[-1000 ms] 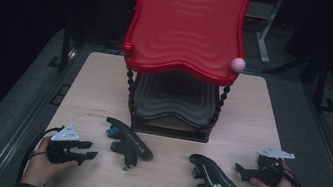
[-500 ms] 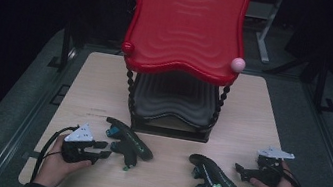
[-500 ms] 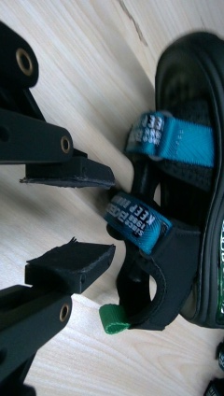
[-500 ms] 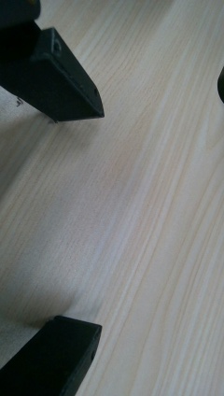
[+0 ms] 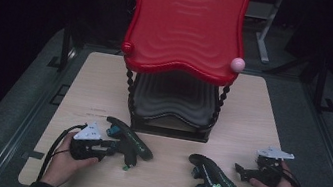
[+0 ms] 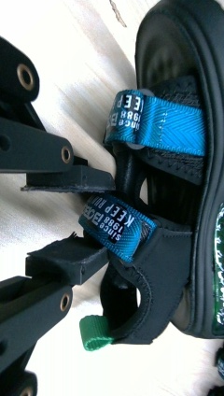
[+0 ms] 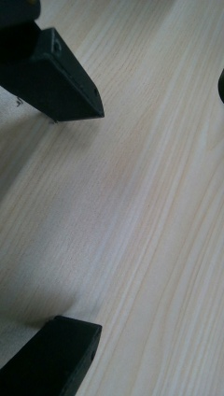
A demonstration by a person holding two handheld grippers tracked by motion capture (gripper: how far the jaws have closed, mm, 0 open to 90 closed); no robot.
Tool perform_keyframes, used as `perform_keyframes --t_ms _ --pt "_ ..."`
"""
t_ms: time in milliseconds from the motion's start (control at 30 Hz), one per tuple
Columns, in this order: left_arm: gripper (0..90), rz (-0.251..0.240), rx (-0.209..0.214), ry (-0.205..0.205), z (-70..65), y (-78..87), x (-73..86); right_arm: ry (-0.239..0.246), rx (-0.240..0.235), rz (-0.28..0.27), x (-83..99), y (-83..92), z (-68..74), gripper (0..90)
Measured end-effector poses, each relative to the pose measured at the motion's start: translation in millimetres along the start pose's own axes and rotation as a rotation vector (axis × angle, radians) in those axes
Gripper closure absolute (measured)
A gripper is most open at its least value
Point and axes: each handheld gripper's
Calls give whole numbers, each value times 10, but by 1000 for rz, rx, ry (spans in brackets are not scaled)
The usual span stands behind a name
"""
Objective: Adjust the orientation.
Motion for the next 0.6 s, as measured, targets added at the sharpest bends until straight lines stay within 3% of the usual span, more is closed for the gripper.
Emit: perform_keyframes --t_ms 100,267,600 --pt "680 -5 -11 -15 -13 17 -18 1 0 0 0 0 -1 0" --pt "695 -43 -24 6 8 128 -12 -1 0 0 0 1 1 0" --pt "698 -71 -43 46 -23 519 218 1 0 1 1 2 0 0"
Point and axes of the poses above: each handheld gripper's, and its own axes: y roughly backward along the jaws, x roughly out of its underside, z roughly to its left
